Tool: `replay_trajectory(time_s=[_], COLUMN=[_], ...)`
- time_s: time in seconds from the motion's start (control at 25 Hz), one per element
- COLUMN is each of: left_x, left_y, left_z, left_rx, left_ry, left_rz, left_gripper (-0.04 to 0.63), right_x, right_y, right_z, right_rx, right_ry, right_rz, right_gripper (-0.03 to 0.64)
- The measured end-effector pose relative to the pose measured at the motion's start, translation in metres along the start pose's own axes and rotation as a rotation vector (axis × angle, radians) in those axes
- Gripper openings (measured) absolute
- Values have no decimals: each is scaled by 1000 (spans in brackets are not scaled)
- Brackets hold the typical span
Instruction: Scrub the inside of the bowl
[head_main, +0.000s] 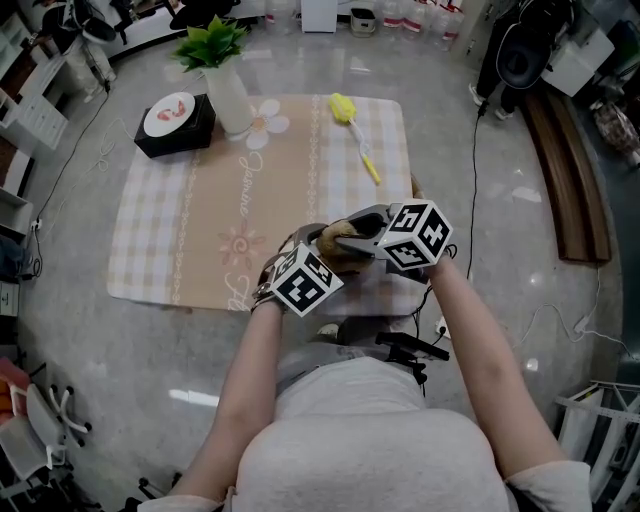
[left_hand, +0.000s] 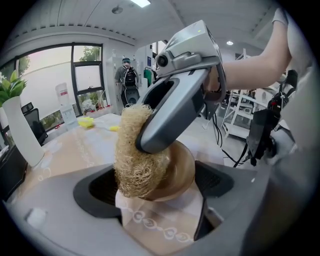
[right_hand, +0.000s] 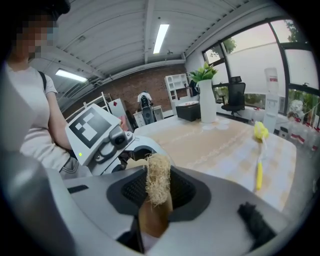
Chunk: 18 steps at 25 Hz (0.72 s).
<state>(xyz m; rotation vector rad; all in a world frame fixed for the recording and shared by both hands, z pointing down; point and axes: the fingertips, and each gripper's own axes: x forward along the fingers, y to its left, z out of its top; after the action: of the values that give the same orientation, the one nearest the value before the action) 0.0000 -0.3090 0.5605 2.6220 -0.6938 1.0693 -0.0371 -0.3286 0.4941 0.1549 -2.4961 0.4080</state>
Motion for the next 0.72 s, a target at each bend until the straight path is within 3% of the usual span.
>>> replay_trajectory(time_s=[0.28,0.72], left_x=[0,0], left_y=[0,0], left_z=[0,1], left_rx=[7,11], left_ry=[2,-4], left_rz=[-6,-12], left_gripper=[479,479], right_x=[-7,-14], right_y=[-13,-39], right_z=[-6,-34], right_rx=[-3,-41], right_ry=[36,253], right_rz=[-55,-184], right_gripper=[103,103])
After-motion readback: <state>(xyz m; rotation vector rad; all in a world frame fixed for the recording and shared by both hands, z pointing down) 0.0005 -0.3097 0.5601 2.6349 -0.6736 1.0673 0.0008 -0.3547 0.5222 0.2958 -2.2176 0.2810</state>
